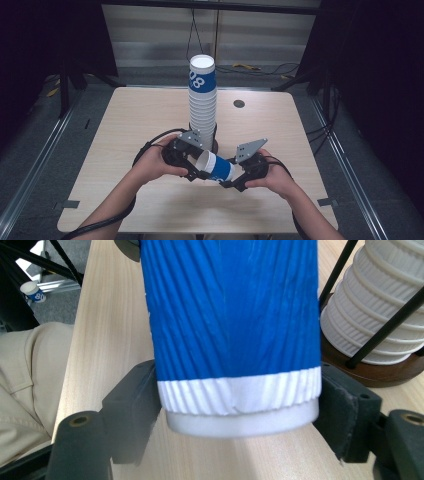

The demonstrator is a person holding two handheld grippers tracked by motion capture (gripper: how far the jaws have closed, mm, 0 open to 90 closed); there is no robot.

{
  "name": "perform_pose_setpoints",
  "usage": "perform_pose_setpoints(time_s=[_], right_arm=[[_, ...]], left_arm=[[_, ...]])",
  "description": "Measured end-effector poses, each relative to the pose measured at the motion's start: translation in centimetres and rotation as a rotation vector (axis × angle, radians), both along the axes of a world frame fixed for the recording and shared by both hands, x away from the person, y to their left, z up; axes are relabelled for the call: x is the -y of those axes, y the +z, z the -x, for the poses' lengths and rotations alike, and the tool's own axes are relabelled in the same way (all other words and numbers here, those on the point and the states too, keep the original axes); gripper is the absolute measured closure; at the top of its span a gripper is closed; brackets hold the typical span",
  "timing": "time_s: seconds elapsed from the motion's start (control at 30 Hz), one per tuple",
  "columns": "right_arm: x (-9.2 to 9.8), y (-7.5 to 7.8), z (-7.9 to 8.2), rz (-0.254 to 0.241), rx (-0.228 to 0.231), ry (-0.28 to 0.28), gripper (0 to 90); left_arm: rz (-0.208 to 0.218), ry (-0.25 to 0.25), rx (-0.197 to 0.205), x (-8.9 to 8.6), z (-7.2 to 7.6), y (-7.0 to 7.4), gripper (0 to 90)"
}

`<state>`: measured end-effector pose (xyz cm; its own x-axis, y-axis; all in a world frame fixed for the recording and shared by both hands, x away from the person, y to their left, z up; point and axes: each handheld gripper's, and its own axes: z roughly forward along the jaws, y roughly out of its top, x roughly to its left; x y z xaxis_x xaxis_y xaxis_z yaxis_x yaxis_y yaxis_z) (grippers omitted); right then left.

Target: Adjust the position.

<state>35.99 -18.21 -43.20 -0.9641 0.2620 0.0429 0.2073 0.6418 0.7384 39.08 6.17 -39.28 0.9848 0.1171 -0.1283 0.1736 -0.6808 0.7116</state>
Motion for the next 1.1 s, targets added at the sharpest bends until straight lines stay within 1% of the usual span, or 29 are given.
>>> perform_pose_setpoints(time_s=[0.03, 0.17, 0.2, 0.23, 0.33, 0.4, 0.43, 0.47, 0.5, 0.57, 0.63, 0.67, 0.73, 0.83, 0.87, 0.93, 1.0, 1.03, 1.1], right_arm=[[0.0, 0.0, 0.0, 0.003, -0.005, -0.003, 24.4], [-0.1, 0.0, 0.0, 0.012, -0.007, -0.012, 21.8], [-0.1, 0.0, 0.0, 0.018, -0.006, -0.015, 20.8], [-0.1, 0.0, 0.0, 0.019, -0.015, -0.017, 20.0], [-0.1, -0.1, 0.1, 0.028, -0.017, -0.023, 18.6], [-0.1, -0.1, 0.1, 0.029, -0.026, -0.038, 17.0], [-0.1, -0.2, 0.1, 0.025, -0.033, -0.042, 16.7], [-0.1, -0.2, 0.1, 0.025, -0.033, -0.042, 16.7], [0.0, -0.2, 0.2, 0.021, -0.042, -0.044, 15.9], [0.0, -0.3, 0.2, 0.021, -0.048, -0.046, 15.2], [0.1, -0.4, 0.3, 0.031, -0.046, -0.051, 14.7], [0.1, -0.4, 0.3, 0.038, -0.042, -0.053, 14.4], [0.2, -0.5, 0.2, 0.042, -0.046, -0.066, 13.8], [0.5, -0.4, 0.2, 0.043, -0.039, -0.092, 13.8], [0.6, -0.4, 0.2, 0.041, -0.037, -0.093, 13.7], [0.6, -0.4, 0.2, 0.057, -0.028, -0.095, 13.7], [0.7, -0.5, 0.3, 0.059, -0.035, -0.096, 13.7], [0.8, -0.5, 0.3, 0.056, -0.041, -0.099, 13.6], [0.9, -0.6, 0.3, 0.069, -0.043, -0.108, 13.6]], left_arm=[[-0.006, 0.003, 0.008, 0.0, 0.0, 0.1, 19.7], [-0.028, 0.008, 0.008, -0.1, 0.0, 0.2, 19.6], [-0.037, 0.008, 0.012, -0.1, 0.0, 0.2, 19.7], [-0.051, 0.005, 0.017, -0.2, 0.0, 0.3, 19.6], [-0.063, 0.013, 0.01, -0.2, 0.0, 0.3, 19.6], [-0.078, 0.007, 0.011, -0.3, 0.0, 0.3, 19.6], [-0.095, 0.014, 0.013, -0.3, 0.0, 0.3, 19.6], [-0.095, 0.014, 0.013, -0.3, 0.0, 0.3, 19.6], [-0.118, 0.011, 0.013, -0.4, 0.0, 0.4, 19.5], [-0.139, 0.023, 0.012, -0.4, 0.0, 0.4, 19.5], [-0.166, 0.018, 0.023, -0.5, -0.1, 0.5, 19.4], [-0.167, 0.024, 0.012, -0.5, -0.1, 0.5, 19.3], [-0.181, 0.022, 0.011, -0.5, -0.1, 0.5, 19.3], [-0.218, 0.018, 0.025, -0.5, -0.1, 0.5, 19.2], [-0.228, 0.02, 0.026, -0.6, -0.1, 0.5, 19.2], [-0.25, 0.012, 0.026, -0.5, -0.1, 0.4, 19.2], [-0.275, 0.009, 0.034, -0.5, -0.2, 0.3, 19.1], [-0.283, 0.01, 0.03, -0.5, -0.1, 0.2, 19.1], [-0.312, -0.001, 0.035, -0.3, -0.1, 0.1, 19.1]])
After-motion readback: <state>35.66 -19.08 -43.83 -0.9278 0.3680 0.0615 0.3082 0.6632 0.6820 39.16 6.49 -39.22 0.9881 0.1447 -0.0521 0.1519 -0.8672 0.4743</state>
